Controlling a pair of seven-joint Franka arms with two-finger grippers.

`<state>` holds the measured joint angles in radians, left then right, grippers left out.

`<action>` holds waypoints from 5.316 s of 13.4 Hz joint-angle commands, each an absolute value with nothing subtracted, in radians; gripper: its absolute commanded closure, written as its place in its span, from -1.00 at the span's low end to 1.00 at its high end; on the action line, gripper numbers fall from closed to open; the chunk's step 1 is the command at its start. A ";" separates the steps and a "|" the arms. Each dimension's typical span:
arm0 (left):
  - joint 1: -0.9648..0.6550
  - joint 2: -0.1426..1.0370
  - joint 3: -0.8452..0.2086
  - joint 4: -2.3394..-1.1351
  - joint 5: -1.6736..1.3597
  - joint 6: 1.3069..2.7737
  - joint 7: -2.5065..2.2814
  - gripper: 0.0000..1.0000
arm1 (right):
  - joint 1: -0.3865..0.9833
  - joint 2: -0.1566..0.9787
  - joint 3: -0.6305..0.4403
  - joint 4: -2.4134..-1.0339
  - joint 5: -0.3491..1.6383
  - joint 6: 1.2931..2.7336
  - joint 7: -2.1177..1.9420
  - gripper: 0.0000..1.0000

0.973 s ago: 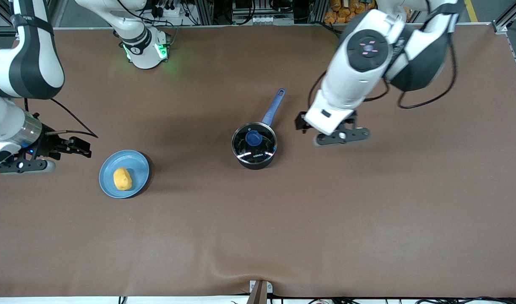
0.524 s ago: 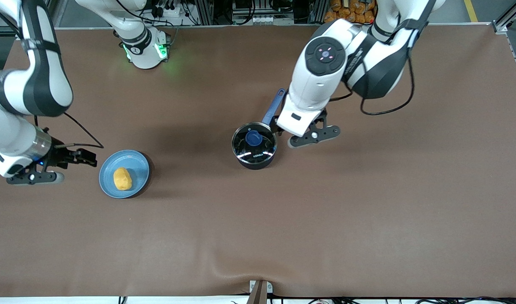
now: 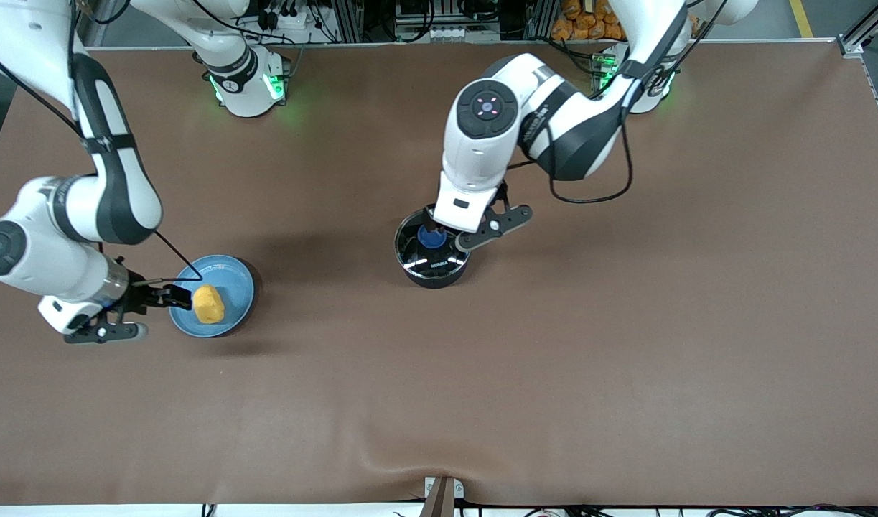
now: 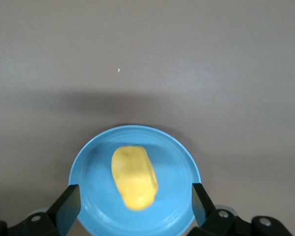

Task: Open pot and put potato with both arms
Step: 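Grasp the lid knob with the left gripper while the right gripper grasps the potato, then lift the potato with the right gripper while the left gripper lifts the lid, then set the lid beside the pot while the right gripper carries the potato over it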

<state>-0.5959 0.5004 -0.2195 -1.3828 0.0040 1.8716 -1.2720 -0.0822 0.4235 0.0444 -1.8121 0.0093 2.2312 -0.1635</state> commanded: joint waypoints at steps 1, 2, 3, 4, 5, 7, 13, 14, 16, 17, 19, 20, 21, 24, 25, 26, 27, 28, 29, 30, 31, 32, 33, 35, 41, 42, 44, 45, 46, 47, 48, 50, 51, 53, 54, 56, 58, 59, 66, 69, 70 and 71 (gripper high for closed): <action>-0.630 0.528 -0.210 -1.365 0.028 1.925 -1.373 -1.00 | -0.087 0.466 0.051 -1.804 0.014 2.256 -0.259 -1.00; -0.640 0.541 -0.212 -1.371 0.043 1.939 -1.403 -1.00 | -0.084 0.471 0.052 -1.807 0.014 2.256 -0.274 -1.00; -0.655 0.557 -0.210 -1.373 0.055 1.956 -1.435 -1.00 | -0.084 0.477 0.064 -1.827 0.014 2.266 -0.275 -1.00; -0.664 0.571 -0.210 -1.374 0.069 1.976 -1.469 -1.00 | -0.086 0.477 0.074 -1.856 0.015 2.305 -0.275 -1.00; -0.666 0.578 -0.212 -1.376 0.087 1.991 -1.492 -1.00 | -0.081 0.479 0.074 -1.888 0.015 2.342 -0.275 -1.00; -0.690 0.604 -0.212 -1.376 0.110 2.000 -1.514 -1.00 | -0.066 0.489 0.072 -1.925 0.015 2.404 -0.275 -1.00; -0.712 0.652 -0.212 -1.385 0.170 2.051 -1.577 -1.00 | -0.116 0.494 0.071 -1.933 0.012 2.405 -0.343 -1.00; -0.712 0.658 -0.210 -1.390 0.170 2.075 -1.595 -1.00 | -0.123 0.502 0.071 -1.933 0.012 2.405 -0.347 -1.00; -0.719 0.670 -0.210 -1.390 0.184 2.089 -1.620 -1.00 | -0.118 0.505 0.072 -1.933 0.014 2.405 -0.345 -1.00; -0.721 0.672 -0.210 -1.391 0.192 2.089 -1.626 -1.00 | -0.111 0.509 0.072 -1.934 0.014 2.405 -0.342 -1.00; -0.722 0.686 -0.210 -1.391 0.202 2.092 -1.660 -1.00 | -0.106 0.512 0.072 -1.945 0.014 2.405 -0.341 -1.00; -0.729 0.692 -0.210 -1.391 0.218 2.101 -1.687 -1.00 | -0.104 0.514 0.072 -1.947 0.014 2.408 -0.341 -1.00; -0.729 0.693 -0.210 -1.391 0.230 2.103 -1.704 -1.00 | -0.103 0.523 0.072 -1.945 0.014 2.410 -0.341 -1.00; -0.729 0.699 -0.210 -1.391 0.232 2.103 -1.707 -1.00 | -0.110 0.554 0.072 -1.945 0.014 2.418 -0.339 -1.00; -0.729 0.701 -0.210 -1.394 0.232 2.103 -1.707 -1.00 | -0.110 0.560 0.072 -1.945 0.014 2.419 -0.337 -1.00; -0.729 0.704 -0.210 -1.399 0.233 2.105 -1.707 -1.00 | -0.112 0.560 0.072 -1.945 0.014 2.419 -0.337 -1.00; -0.730 0.704 -0.212 -1.399 0.233 2.103 -1.707 -1.00 | -0.113 0.560 0.072 -1.945 0.014 2.418 -0.337 -0.52; -0.729 0.706 -0.212 -1.399 0.232 2.103 -1.707 -1.00 | -0.114 0.560 0.072 -1.945 0.014 2.416 -0.337 0.18; -0.729 0.709 -0.212 -1.399 0.233 2.103 -1.707 -1.00 | -0.114 0.555 0.072 -1.945 0.014 2.408 -0.337 0.68; -0.729 0.715 -0.212 -1.399 0.232 2.105 -1.707 -1.00 | -0.112 0.545 0.072 -1.945 0.014 2.404 -0.342 0.91; -0.729 0.716 -0.212 -1.397 0.230 2.105 -1.707 -0.98 | -0.113 0.528 0.074 -1.944 0.014 2.387 -0.345 1.00; -0.729 0.718 -0.212 -1.396 0.230 2.106 -1.707 -0.87 | -0.114 0.500 0.074 -1.937 0.014 2.347 -0.345 1.00; -0.729 0.719 -0.212 -1.397 0.232 2.108 -1.707 -0.66 | -0.114 0.461 0.072 -1.928 0.014 2.301 -0.344 1.00; -0.729 0.719 -0.212 -1.396 0.232 2.109 -1.707 -0.24 | -0.114 0.378 0.072 -1.910 0.014 2.209 -0.338 1.00; -0.732 0.710 -0.213 -1.401 0.227 2.095 -1.706 1.00 | -0.124 0.128 0.067 -1.861 0.018 1.953 -0.342 0.99; -0.730 0.706 -0.213 -1.401 0.227 2.094 -1.706 1.00 | -0.126 0.105 0.066 -1.814 0.040 1.862 -0.336 1.00; -0.730 0.680 -0.213 -1.399 0.230 2.056 -1.706 1.00 | -0.130 0.086 0.061 -1.703 0.063 1.684 -0.334 1.00; -0.729 0.657 -0.213 -1.399 0.232 2.030 -1.695 1.00 | -0.139 0.086 0.061 -1.650 0.063 1.613 -0.334 1.00; -0.724 0.631 -0.213 -1.397 0.232 2.004 -1.687 1.00 | -0.146 0.081 0.061 -1.616 0.064 1.558 -0.334 1.00; -0.716 0.600 -0.215 -1.396 0.232 1.967 -1.674 1.00 | -0.155 0.065 0.061 -1.589 0.063 1.516 -0.334 1.00; -0.709 0.569 -0.213 -1.396 0.227 1.935 -1.643 1.00 | -0.156 0.051 0.061 -1.573 0.063 1.487 -0.334 1.00; -0.654 0.508 -0.221 -1.397 0.210 1.875 -1.550 1.00 | -0.152 0.046 0.064 -1.572 0.051 1.482 -0.302 1.00; -0.628 0.476 -0.221 -1.399 0.178 1.846 -1.487 1.00 | -0.153 0.049 0.066 -1.572 0.052 1.480 -0.266 1.00; -0.550 0.413 -0.221 -1.405 0.112 1.804 -1.346 1.00 | -0.147 0.051 0.069 -1.574 0.058 1.480 -0.255 1.00; -0.514 0.378 -0.221 -1.428 0.094 1.790 -1.275 1.00 | -0.140 0.051 0.072 -1.572 0.063 1.485 -0.246 1.00; -0.445 0.313 -0.221 -1.471 0.080 1.784 -1.131 1.00 | -0.066 0.052 0.074 -1.571 0.066 1.493 -0.122 1.00; -0.367 0.259 -0.221 -1.531 0.078 1.779 -0.963 1.00 | 0.052 0.054 0.072 -1.569 0.074 1.526 0.044 1.00; -0.330 0.235 -0.219 -1.569 0.080 1.781 -0.893 1.00 | 0.107 0.057 0.072 -1.571 0.072 1.563 0.125 1.00; -0.049 0.192 -0.221 -1.745 0.066 1.918 -0.429 1.00 | 0.431 0.233 0.071 -1.580 0.071 1.823 0.449 1.00; 0.023 0.181 -0.221 -1.899 0.066 2.092 -0.324 1.00 | 0.527 0.360 0.071 -1.582 0.064 1.968 0.489 1.00; 0.053 0.181 -0.221 -1.952 0.066 2.164 -0.287 1.00 | 0.554 0.395 0.071 -1.580 0.064 2.015 0.518 1.00; 0.067 0.183 -0.221 -2.009 0.066 2.236 -0.250 1.00 | 0.577 0.431 0.071 -1.580 0.061 2.052 0.540 1.00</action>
<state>0.0270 0.2375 -0.2119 -1.8726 0.0866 2.1156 -0.3220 0.5358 0.3733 0.0825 -1.6003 0.0664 2.0066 0.4957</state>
